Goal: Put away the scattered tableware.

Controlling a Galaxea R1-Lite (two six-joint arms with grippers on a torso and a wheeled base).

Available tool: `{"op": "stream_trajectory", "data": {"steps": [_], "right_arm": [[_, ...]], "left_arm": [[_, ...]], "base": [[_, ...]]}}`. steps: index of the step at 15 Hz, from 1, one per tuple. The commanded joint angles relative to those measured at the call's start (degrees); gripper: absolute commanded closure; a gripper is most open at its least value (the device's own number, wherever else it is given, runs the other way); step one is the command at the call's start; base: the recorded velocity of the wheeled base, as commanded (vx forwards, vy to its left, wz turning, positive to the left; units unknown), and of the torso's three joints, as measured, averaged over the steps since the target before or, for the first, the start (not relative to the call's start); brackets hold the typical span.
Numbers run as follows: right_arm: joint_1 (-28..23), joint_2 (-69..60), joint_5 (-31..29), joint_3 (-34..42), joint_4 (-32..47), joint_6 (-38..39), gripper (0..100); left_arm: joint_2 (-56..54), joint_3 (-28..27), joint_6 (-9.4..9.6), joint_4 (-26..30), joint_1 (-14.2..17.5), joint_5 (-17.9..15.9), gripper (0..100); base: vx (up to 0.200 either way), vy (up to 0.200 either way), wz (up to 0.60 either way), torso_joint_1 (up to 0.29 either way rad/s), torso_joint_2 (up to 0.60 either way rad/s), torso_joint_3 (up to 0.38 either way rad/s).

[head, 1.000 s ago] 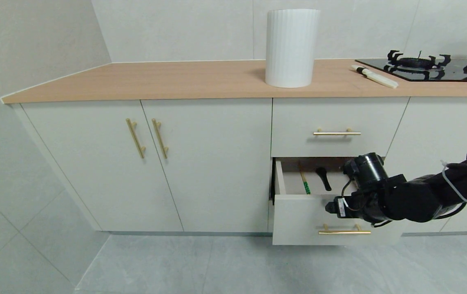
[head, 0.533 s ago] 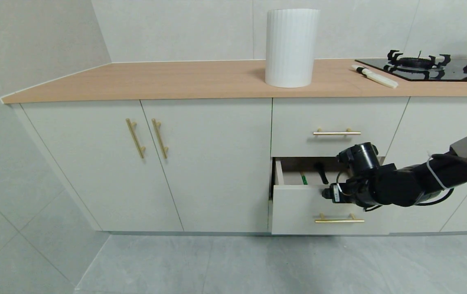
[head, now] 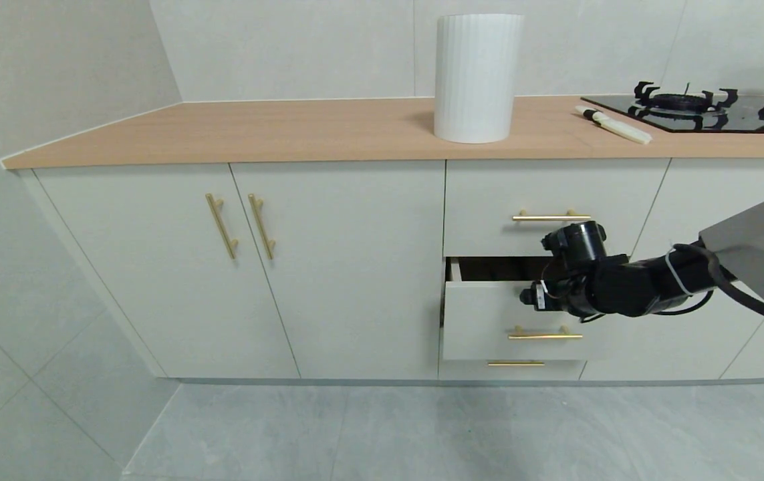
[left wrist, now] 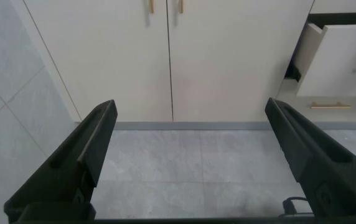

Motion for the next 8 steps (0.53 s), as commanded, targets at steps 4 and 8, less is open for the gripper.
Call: {"op": "stream_trajectory", "data": {"steps": [4,8], "right_arm": [[-1.0,3.8,0.0,-2.6,-2.2,0.0,0],[-2.4,5.4,0.3,-2.9,-8.6,-0.1,0]], "left_arm": [[0.0,0.0,-0.01,0.0,0.0,0.0,0],[0.0,0.0,-0.01,0.0,0.0,0.0,0]], "base": [[0.000,0.000,0.00,0.000,0.00,0.000],[0.000,0.000,0.00,0.000,0.00,0.000]]}}
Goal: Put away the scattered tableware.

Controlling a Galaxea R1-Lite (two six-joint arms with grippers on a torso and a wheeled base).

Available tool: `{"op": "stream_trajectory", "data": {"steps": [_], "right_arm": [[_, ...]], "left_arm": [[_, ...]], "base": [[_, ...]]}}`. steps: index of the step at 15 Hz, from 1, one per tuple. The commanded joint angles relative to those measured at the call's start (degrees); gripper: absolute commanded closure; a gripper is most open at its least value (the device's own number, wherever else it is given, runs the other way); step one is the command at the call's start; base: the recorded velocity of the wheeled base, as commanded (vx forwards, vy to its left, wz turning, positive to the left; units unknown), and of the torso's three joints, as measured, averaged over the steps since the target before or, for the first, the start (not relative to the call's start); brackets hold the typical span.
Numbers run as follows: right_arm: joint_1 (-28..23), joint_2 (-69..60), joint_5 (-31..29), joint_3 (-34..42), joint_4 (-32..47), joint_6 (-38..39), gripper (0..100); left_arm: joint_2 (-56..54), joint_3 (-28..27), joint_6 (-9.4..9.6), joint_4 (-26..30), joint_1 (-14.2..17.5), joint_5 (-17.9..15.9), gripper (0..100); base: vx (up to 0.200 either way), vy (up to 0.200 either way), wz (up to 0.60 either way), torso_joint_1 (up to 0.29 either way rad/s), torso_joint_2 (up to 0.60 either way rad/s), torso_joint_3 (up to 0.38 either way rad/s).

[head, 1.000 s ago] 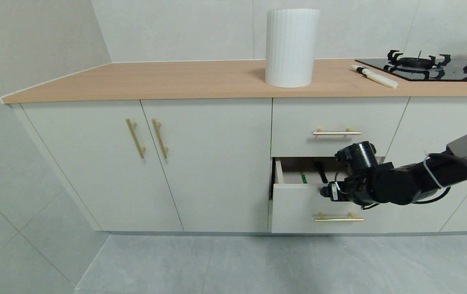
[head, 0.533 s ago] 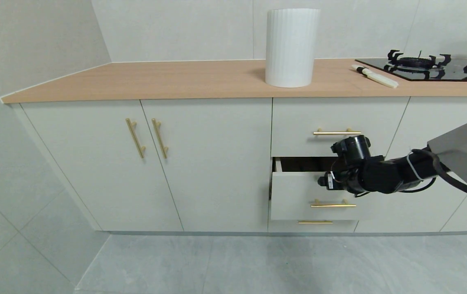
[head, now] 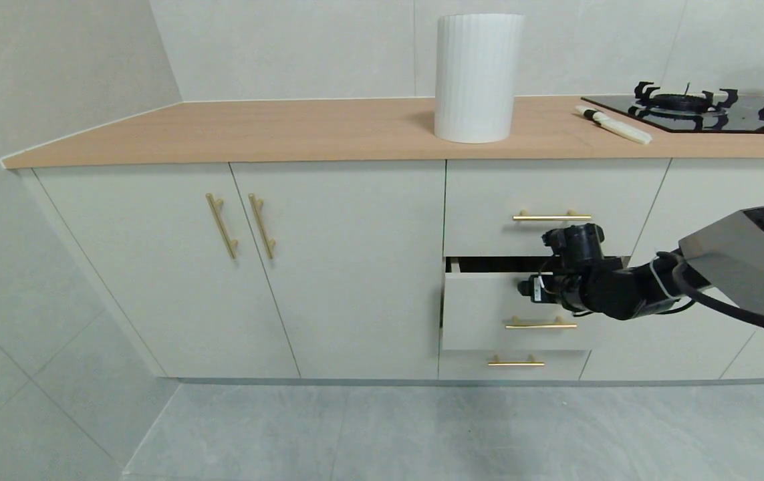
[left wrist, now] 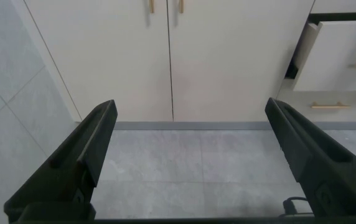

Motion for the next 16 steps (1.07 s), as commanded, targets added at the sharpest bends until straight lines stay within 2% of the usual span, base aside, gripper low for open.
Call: {"op": "stream_trajectory", "data": {"steps": [1,8,16], "right_arm": [[-0.6,1.2,0.3,-0.1,-1.7,0.0,0],[-0.9,4.0,0.4,-0.5,-8.9,0.0,0],[-1.6,7.0,-0.1,-2.9,-12.6,0.1,0]], "left_arm": [[0.0,0.0,-0.01,0.0,0.0,0.1,0],[0.0,0.0,-0.01,0.0,0.0,0.0,0],[0.0,0.0,-0.01,0.0,0.0,0.1,0]], "base": [[0.000,0.000,0.00,0.000,0.00,0.000],[0.000,0.000,0.00,0.000,0.00,0.000],[0.000,0.000,0.00,0.000,0.00,0.000]]}}
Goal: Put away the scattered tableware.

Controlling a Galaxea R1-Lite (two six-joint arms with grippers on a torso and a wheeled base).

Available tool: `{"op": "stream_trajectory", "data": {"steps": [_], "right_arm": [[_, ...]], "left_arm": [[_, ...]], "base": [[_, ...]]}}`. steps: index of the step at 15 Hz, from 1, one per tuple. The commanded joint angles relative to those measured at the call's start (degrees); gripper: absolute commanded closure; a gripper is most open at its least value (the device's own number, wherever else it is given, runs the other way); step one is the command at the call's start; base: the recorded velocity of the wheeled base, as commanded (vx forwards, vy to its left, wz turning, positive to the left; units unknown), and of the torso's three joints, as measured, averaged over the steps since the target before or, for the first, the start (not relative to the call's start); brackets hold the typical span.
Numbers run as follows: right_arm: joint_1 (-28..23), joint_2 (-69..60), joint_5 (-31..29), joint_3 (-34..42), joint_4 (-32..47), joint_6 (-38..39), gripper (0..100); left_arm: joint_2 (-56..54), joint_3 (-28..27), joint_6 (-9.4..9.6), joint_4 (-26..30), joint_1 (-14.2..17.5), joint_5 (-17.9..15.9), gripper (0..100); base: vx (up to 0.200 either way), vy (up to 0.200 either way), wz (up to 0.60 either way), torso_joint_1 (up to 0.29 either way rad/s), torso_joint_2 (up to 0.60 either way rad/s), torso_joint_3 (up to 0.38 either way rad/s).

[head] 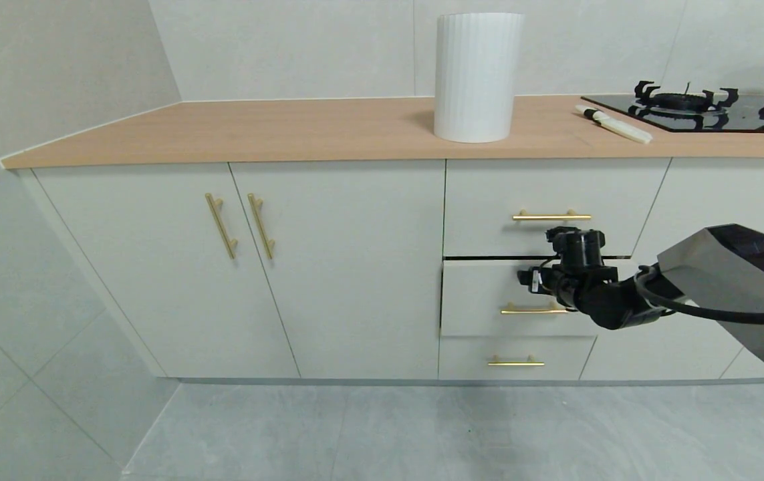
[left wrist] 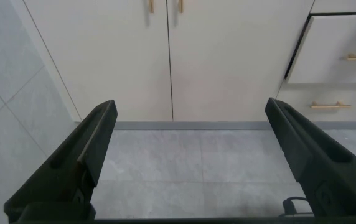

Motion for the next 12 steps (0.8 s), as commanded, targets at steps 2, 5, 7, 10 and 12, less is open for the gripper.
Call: {"op": "stream_trajectory", "data": {"steps": [2,5,7,10,12], "right_arm": [[-0.2,1.3,-0.1,-0.8,-0.5,0.1,0],[-0.3,2.0,-0.2,-1.8,-1.3,0.1,0],[-0.5,3.1,-1.1,-2.4,-3.7,0.1,0],[-0.5,4.4,-2.5,-4.3,-4.8,0.1,0],[-0.6,4.8,-2.7,-4.5,-4.8,0.1,0]], "left_arm": [[0.0,0.0,-0.01,0.0,0.0,0.1,0],[0.0,0.0,-0.01,0.0,0.0,0.0,0],[0.0,0.0,-0.01,0.0,0.0,0.0,0],[0.0,0.0,-0.01,0.0,0.0,0.0,0],[0.0,0.0,-0.01,0.0,0.0,0.0,0]], "base": [[0.000,0.000,0.00,0.000,0.00,0.000],[0.000,0.000,0.00,0.000,0.00,0.000],[0.000,0.000,0.00,0.000,0.00,0.000],[0.000,0.000,0.00,0.000,0.00,0.000],[0.000,0.000,0.00,0.000,0.00,0.000]]}}
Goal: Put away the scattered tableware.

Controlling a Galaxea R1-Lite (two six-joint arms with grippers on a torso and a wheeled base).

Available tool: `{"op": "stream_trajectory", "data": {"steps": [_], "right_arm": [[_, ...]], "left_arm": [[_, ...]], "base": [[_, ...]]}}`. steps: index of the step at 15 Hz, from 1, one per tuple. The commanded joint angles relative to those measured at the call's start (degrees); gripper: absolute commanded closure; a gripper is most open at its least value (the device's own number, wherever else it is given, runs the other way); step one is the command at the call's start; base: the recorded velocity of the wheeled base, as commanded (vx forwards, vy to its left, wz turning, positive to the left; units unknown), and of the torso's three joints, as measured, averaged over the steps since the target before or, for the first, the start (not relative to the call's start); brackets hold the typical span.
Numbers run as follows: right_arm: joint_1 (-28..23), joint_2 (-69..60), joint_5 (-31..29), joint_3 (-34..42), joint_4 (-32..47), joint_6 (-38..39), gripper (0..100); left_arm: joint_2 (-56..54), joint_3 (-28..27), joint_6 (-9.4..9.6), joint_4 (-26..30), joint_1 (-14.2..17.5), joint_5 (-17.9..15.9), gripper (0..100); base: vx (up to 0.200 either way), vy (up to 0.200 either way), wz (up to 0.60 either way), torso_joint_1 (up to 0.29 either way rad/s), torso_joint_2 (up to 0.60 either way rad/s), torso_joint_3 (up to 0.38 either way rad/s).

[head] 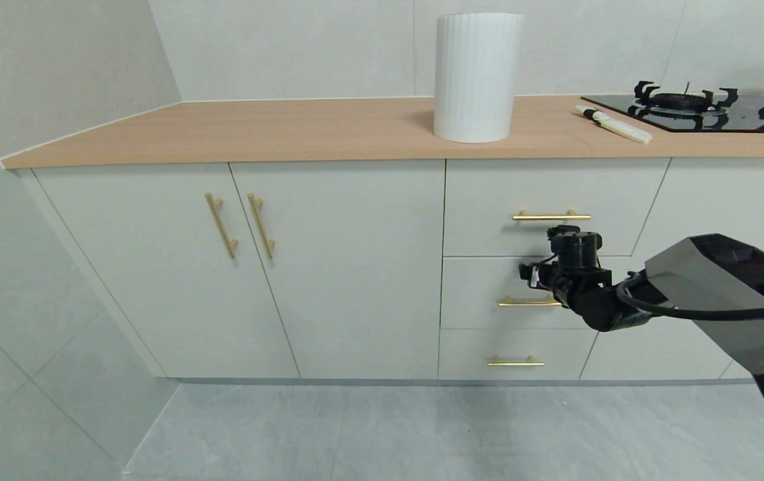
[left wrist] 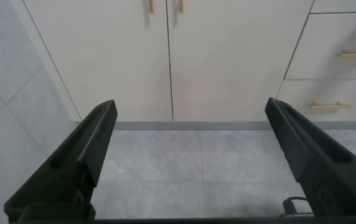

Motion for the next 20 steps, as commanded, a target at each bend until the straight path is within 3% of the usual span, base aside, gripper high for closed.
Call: {"op": "stream_trajectory", "data": {"steps": [1,9,15,16,18,20], "right_arm": [[-0.2,0.6,0.0,-0.5,-0.2,0.0,0],[-1.1,2.8,-1.5,-4.3,-1.9,0.1,0],[-1.0,-1.6,-1.0,0.2,-1.4,0.1,0],[-1.0,-3.7,-0.3,3.5,-1.3,0.0,0],[-1.0,-9.3,7.9,10.5,-0.9,0.0,0],[-1.0,-14.4,12.5,13.4,4.7,-0.1,0]], "left_arm": [[0.0,0.0,-0.01,0.0,0.0,0.1,0],[0.0,0.0,-0.01,0.0,0.0,0.0,0],[0.0,0.0,-0.01,0.0,0.0,0.0,0],[0.0,0.0,-0.01,0.0,0.0,0.0,0],[0.0,0.0,-0.01,0.0,0.0,0.0,0],[0.0,0.0,-0.01,0.0,0.0,0.0,0]], "base": [[0.000,0.000,0.00,0.000,0.00,0.000],[0.000,0.000,0.00,0.000,0.00,0.000],[0.000,0.000,0.00,0.000,0.00,0.000],[0.000,0.000,0.00,0.000,0.00,0.000],[0.000,0.000,0.00,0.000,0.00,0.000],[0.000,0.000,0.00,0.000,0.00,0.000]]}}
